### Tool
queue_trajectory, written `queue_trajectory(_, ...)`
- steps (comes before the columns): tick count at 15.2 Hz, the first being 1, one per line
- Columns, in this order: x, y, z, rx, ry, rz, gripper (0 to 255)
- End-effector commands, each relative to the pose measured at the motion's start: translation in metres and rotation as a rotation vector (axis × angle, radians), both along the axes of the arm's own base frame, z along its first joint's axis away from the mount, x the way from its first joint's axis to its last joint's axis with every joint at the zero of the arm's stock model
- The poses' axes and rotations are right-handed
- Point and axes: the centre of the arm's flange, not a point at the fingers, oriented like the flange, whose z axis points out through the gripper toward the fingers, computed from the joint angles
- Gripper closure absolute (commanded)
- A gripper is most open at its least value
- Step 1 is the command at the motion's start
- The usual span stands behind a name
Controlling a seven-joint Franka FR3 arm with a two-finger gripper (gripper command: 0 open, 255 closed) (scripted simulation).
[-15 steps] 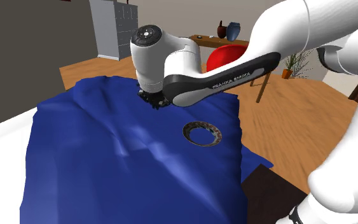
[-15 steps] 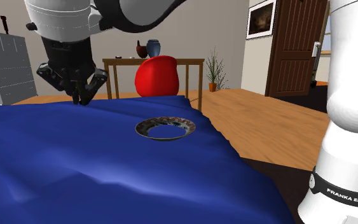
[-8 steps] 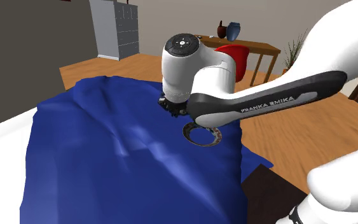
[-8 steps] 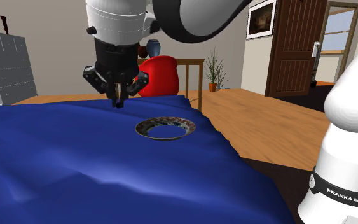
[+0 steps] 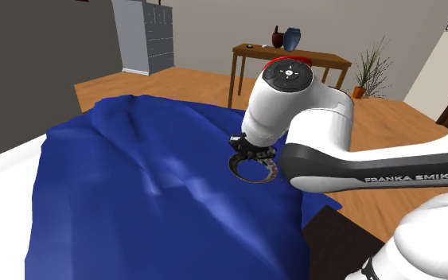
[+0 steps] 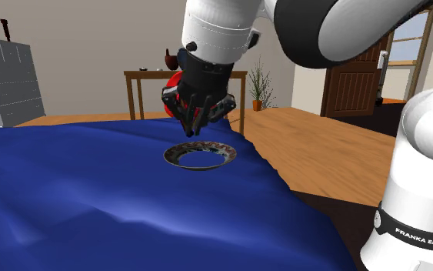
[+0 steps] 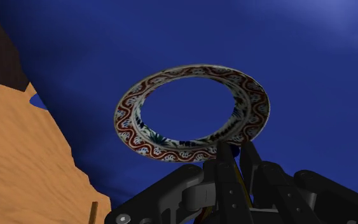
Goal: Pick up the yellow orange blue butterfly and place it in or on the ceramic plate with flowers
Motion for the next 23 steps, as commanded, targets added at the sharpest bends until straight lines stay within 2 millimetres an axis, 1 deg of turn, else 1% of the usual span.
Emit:
queue_trajectory(1, -0.028, -0.014, -0.002, 0.004, 0.0, 0.0, 255)
queue_trajectory(10, -0.028, -0.014, -0.048, 0.004, 0.0, 0.0, 255)
queue_trajectory(18, -0.028, -0.014, -0.048, 0.004, 0.0, 0.0, 255)
queue_trajectory(19, -0.028, -0.014, -0.048, 0.004, 0.0, 0.0, 0)
queue_trajectory(23, -0.028, -0.014, -0.048, 0.004, 0.0, 0.0, 0)
